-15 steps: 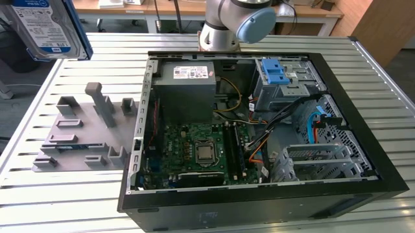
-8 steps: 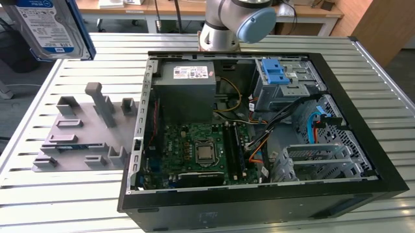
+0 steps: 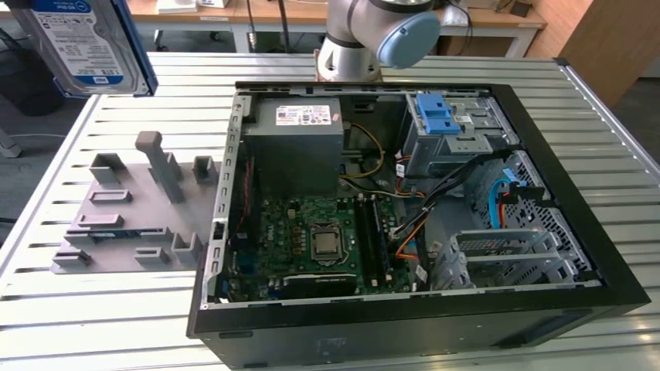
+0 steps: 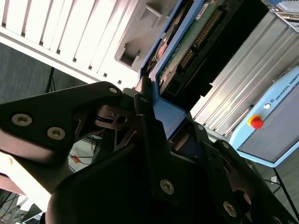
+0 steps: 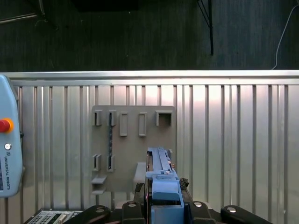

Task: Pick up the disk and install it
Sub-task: 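Pick up the disk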

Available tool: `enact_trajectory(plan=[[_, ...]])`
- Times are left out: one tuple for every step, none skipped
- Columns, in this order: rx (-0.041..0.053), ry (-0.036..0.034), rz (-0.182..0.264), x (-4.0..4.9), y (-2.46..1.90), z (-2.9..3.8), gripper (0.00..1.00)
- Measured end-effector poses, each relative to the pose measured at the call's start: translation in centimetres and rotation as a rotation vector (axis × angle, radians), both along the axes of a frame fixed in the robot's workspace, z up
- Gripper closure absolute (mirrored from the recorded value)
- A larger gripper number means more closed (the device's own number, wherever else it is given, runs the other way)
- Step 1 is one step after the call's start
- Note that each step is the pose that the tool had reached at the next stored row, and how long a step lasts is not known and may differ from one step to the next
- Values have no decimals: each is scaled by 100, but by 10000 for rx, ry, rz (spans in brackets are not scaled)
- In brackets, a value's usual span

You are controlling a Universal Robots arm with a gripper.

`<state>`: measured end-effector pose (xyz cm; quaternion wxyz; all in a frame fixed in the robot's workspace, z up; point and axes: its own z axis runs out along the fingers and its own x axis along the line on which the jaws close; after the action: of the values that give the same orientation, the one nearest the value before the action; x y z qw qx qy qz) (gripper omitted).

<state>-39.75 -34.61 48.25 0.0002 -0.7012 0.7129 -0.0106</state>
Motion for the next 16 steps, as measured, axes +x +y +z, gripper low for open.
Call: enact_trajectory(plan=[[-1,0,0,10,-1,0,63],[-1,0,0,18,-3,0,63],[-1,0,0,27,-4,0,63],[-1,0,0,36,-5,0,63],[0,0,0,45,-6,0,63],[-1,1,0,54,-8,0,63],[0,0,0,62,-9,0,63],[0,0,0,71,-10,0,63],[0,0,0,80,-11,0,63],[0,0,0,89,-12,0,63],[0,0,0,98,-14,0,63],[0,-1,0,108,-16,0,63],[0,0,0,118,-18,0,63],[0,0,0,129,-21,0,63],[0,0,0,139,-23,0,63],[0,0,0,149,-26,0,63]])
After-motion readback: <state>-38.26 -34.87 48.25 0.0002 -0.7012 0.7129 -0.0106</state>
